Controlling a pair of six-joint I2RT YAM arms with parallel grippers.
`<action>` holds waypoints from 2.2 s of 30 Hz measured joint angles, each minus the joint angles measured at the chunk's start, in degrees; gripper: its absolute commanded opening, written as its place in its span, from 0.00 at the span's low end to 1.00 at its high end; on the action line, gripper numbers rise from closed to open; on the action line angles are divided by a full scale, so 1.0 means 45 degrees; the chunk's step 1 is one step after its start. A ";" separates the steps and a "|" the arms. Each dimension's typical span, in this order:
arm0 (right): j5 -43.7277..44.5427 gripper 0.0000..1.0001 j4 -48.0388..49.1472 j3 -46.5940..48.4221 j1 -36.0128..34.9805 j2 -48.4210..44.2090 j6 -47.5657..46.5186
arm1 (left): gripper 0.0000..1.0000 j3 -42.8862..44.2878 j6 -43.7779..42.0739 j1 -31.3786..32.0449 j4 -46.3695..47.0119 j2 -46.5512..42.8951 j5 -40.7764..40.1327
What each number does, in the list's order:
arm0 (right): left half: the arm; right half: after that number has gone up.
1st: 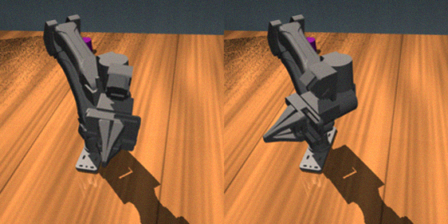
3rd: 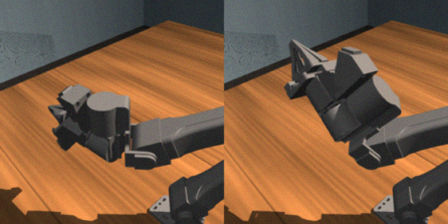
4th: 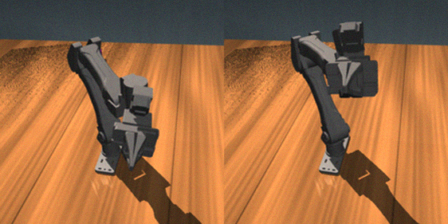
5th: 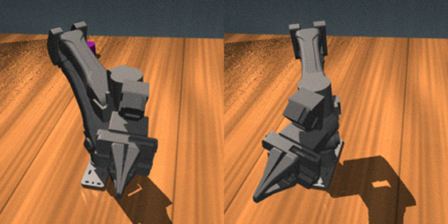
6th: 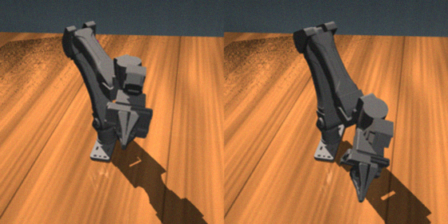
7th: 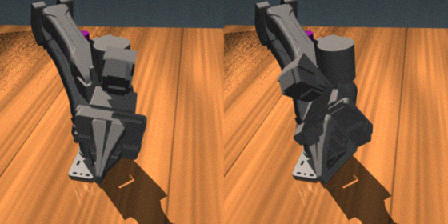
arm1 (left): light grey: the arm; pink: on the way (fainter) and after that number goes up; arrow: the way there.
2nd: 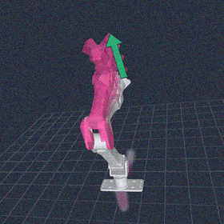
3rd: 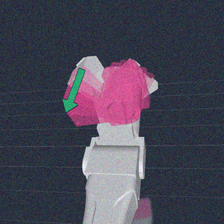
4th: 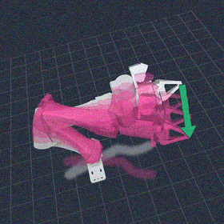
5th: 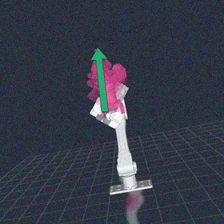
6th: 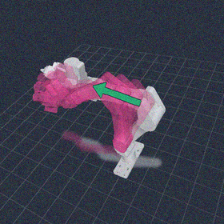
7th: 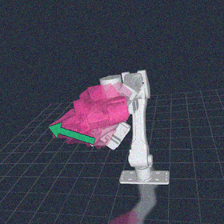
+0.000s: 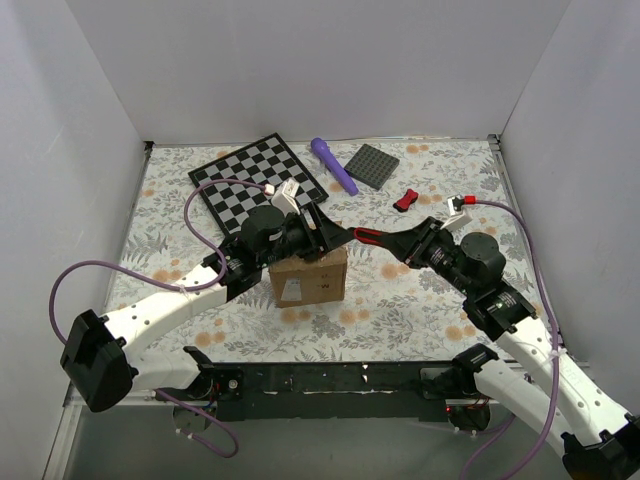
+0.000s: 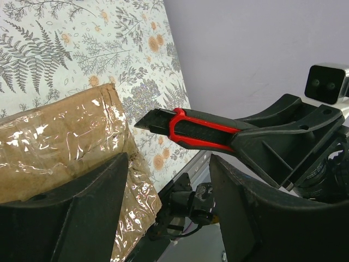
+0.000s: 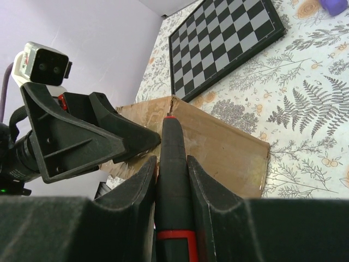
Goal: Unpack the express box
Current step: Cut the express box at the center of the board.
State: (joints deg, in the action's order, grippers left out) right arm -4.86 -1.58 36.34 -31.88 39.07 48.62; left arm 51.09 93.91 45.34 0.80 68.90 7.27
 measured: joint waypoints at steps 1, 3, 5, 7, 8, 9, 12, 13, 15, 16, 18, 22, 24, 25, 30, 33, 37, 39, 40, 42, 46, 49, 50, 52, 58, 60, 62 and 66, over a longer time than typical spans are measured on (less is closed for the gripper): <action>0.0044 0.01 0.0039 0.0000 0.0000 -0.0039 0.0000 | 0.61 -0.0015 0.0000 0.0000 0.0015 -0.0010 0.0000; 0.0053 0.01 0.0126 0.0000 0.0000 -0.0107 -0.0005 | 0.61 -0.0024 0.0000 0.0000 0.0029 -0.0019 0.0000; 0.0034 0.01 0.0165 0.0000 0.0000 -0.0058 -0.0029 | 0.61 -0.0044 0.0010 0.0000 0.0058 -0.0029 0.0000; -0.0063 0.01 0.0209 0.0000 0.0000 0.0107 -0.0044 | 0.61 -0.0092 0.0024 0.0000 0.0126 -0.0029 0.0000; -0.0112 0.01 0.0223 0.0000 0.0000 0.0194 -0.0044 | 0.61 -0.0112 0.0044 0.0000 0.0155 -0.0029 0.0000; -0.0160 0.01 0.0223 0.0000 0.0000 0.0277 -0.0044 | 0.61 -0.0112 0.0049 0.0000 0.0175 -0.0029 0.0000; -0.0253 0.01 0.0272 0.0000 0.0000 0.0369 -0.0044 | 0.62 -0.0141 0.0083 0.0000 0.0228 -0.0029 0.0005; -0.0262 0.01 0.0277 0.0000 0.0000 0.0369 -0.0044 | 0.61 -0.0160 0.0097 0.0000 0.0262 -0.0029 0.0005; -0.0296 0.01 0.0287 0.0000 0.0000 0.0389 -0.0053 | 0.61 -0.0185 0.0107 0.0000 0.0311 -0.0029 0.0005; -0.0296 0.01 0.0287 0.0000 0.0005 0.0403 -0.0058 | 0.61 -0.0194 0.0126 0.0000 0.0321 -0.0034 0.0005; -0.0301 0.01 0.0291 0.0000 0.0005 0.0403 -0.0087 | 0.61 -0.0204 0.0141 0.0000 0.0355 -0.0034 0.0005; -0.0544 0.01 0.0272 0.0121 0.0034 0.0646 -0.0189 | 0.61 -0.0228 0.0151 0.0000 0.0398 -0.0034 0.0000; -0.0797 0.01 0.0078 0.0500 0.0097 0.1020 -0.0301 | 0.61 -0.0233 0.0189 -0.0005 0.0413 -0.0039 -0.0058; -0.0923 0.01 -0.0034 0.0714 0.0117 0.1234 -0.0374 | 0.61 -0.0233 0.0219 0.0000 0.0413 -0.0044 -0.0117; -0.1389 0.01 -0.0520 0.1316 0.0243 0.1787 -0.0670 | 0.61 -0.0301 0.0418 -0.0005 0.0510 -0.0049 -0.0325; -0.1656 0.01 -0.1078 0.1889 0.0291 0.2171 -0.1059 | 0.61 -0.0350 0.0583 -0.0005 0.0588 -0.0049 -0.0418; -0.1987 0.01 -0.1695 0.2433 0.0369 0.2482 -0.1637 | 0.60 -0.0359 0.0743 0.0000 0.0583 -0.0053 -0.0612; -0.2093 0.01 -0.1972 0.2521 0.0369 0.2399 -0.1885 | 0.59 -0.0364 0.0850 0.0039 0.0505 -0.0097 -0.0855; -0.2161 0.01 -0.2079 0.2540 0.0369 0.2322 -0.1972 | 0.58 -0.0369 0.0908 0.0078 0.0466 -0.0146 -0.0971; -0.2448 0.01 -0.2443 0.2623 0.0374 0.2191 -0.2166 | 0.56 -0.0423 0.1010 0.0117 0.0364 -0.0277 -0.1302; -0.3444 0.01 -0.3254 0.2924 0.0374 0.2157 -0.2346 | 0.55 -0.0505 0.1273 0.0117 0.0199 -0.0481 -0.2074; -0.4051 0.01 -0.3551 0.3007 0.0374 0.2176 -0.2497 | 0.54 -0.0583 0.1520 0.0117 0.0214 -0.0602 -0.2341; -0.4211 0.01 -0.3589 0.3007 0.0374 0.2176 -0.2531 | 0.54 -0.0588 0.1583 0.0117 0.0209 -0.0622 -0.2399; -0.4600 0.01 -0.3662 0.3007 0.0374 0.2176 -0.2535 | 0.54 -0.0593 0.1681 0.0117 0.0253 -0.0627 -0.2565; -0.5795 0.01 -0.3609 0.2837 0.0345 0.2249 -0.2278 | 0.55 -0.0777 0.2021 0.0121 0.0389 -0.0651 -0.2924; -0.6018 0.01 -0.3327 0.2613 0.0345 0.2229 -0.2030 | 0.61 -0.0860 0.2181 0.0121 0.0476 -0.0699 -0.2992; -0.6086 0.01 -0.3245 0.2526 0.0369 0.2220 -0.1899 | 0.68 -0.0869 0.2302 0.0131 0.0573 -0.0767 -0.3065; -0.5979 0.01 -0.3376 0.2535 0.0384 0.2225 -0.2006 | 0.74 -0.0792 0.2059 0.0170 0.0413 -0.0996 -0.3648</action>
State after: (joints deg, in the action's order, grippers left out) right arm -31.77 -16.78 47.75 -30.15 49.08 39.59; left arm 47.53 103.18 46.11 2.66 64.42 -9.15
